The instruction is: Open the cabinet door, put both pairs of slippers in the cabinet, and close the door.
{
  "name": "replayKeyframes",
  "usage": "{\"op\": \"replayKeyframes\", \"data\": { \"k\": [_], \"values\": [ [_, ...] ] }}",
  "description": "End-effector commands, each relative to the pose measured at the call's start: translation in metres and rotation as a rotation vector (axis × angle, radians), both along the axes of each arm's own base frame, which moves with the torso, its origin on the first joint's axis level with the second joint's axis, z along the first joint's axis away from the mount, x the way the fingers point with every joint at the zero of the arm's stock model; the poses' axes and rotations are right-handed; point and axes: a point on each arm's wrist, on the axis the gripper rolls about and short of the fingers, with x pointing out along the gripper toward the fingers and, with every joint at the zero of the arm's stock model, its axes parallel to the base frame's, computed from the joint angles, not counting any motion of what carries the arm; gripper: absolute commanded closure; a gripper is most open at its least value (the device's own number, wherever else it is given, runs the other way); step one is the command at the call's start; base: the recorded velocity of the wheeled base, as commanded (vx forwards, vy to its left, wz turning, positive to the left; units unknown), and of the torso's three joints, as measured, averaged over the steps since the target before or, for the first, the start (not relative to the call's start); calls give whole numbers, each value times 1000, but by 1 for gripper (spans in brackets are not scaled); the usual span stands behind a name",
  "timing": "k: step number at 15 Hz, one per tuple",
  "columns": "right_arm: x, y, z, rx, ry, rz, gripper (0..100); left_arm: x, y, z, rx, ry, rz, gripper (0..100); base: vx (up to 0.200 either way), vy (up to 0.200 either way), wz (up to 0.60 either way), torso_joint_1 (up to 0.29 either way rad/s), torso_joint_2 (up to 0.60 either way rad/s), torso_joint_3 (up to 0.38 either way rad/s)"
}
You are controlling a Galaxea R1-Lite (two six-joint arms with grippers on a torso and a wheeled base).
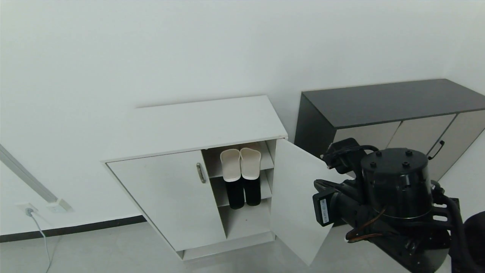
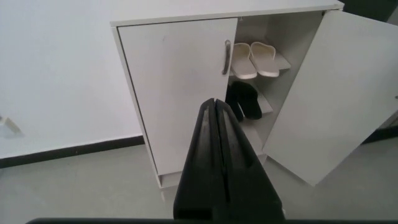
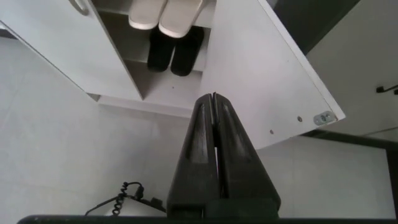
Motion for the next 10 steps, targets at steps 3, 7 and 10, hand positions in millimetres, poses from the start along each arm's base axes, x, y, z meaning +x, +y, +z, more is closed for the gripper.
{"op": "replayKeyframes", "data": {
  "k": [3, 7, 10],
  "values": [
    [0, 0, -1, -16, -1, 5, 100, 0, 0, 0, 0, 1, 0, 100, -200, 0, 0, 9, 6, -1],
    [0, 0, -1, -16, -1, 5, 100, 0, 0, 0, 0, 1, 0, 100, -100, 0, 0, -2, -2, 4],
    [2, -1, -1, -12, -4, -3, 100, 0, 0, 0, -2, 1, 0, 100, 0, 0, 0, 0, 0, 0]
  ]
}}
